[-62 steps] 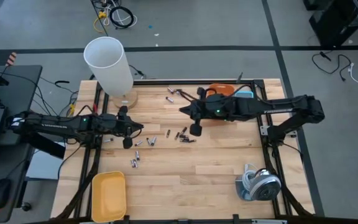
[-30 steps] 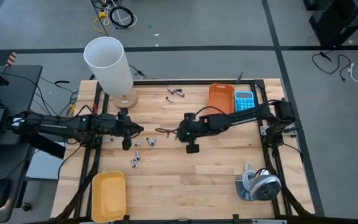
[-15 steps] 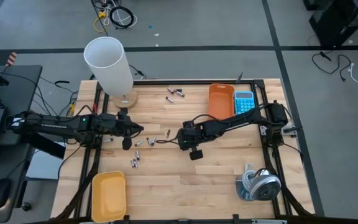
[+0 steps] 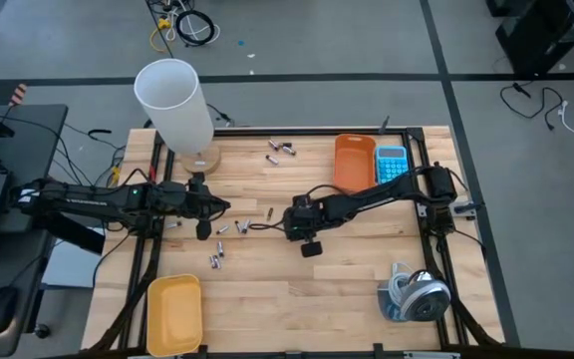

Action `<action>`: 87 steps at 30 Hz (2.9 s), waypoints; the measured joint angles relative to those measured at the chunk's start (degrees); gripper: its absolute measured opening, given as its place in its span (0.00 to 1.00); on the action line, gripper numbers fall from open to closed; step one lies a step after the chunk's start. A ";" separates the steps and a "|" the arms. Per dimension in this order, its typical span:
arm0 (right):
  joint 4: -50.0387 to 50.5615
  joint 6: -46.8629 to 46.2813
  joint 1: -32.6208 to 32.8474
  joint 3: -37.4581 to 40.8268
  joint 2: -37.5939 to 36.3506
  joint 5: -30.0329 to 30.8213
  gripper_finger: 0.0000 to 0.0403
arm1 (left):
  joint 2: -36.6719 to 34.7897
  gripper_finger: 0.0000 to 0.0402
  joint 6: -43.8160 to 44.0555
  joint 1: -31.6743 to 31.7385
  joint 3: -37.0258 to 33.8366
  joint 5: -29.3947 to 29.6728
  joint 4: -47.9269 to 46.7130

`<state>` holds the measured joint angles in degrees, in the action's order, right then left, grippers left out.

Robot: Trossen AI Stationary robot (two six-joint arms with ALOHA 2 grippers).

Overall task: Sort batteries
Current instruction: Put the black battery into the orange bin

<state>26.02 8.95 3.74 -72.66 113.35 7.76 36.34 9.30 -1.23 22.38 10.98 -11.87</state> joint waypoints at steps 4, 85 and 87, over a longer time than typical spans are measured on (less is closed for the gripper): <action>-0.27 -0.42 -0.06 0.00 0.30 0.58 0.20 | 0.00 0.08 0.00 0.00 0.01 0.00 0.01; 1.17 -5.51 -2.71 0.46 -1.12 -6.37 0.02 | 0.00 0.08 4.42 0.01 -2.92 -0.02 1.71; 1.07 -6.85 -2.73 0.33 -3.13 -6.12 0.02 | 0.00 0.08 4.44 0.01 -2.92 -0.02 1.71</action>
<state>27.09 2.10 1.01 -72.34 110.21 1.64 36.34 13.74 -1.22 19.46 10.96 -10.15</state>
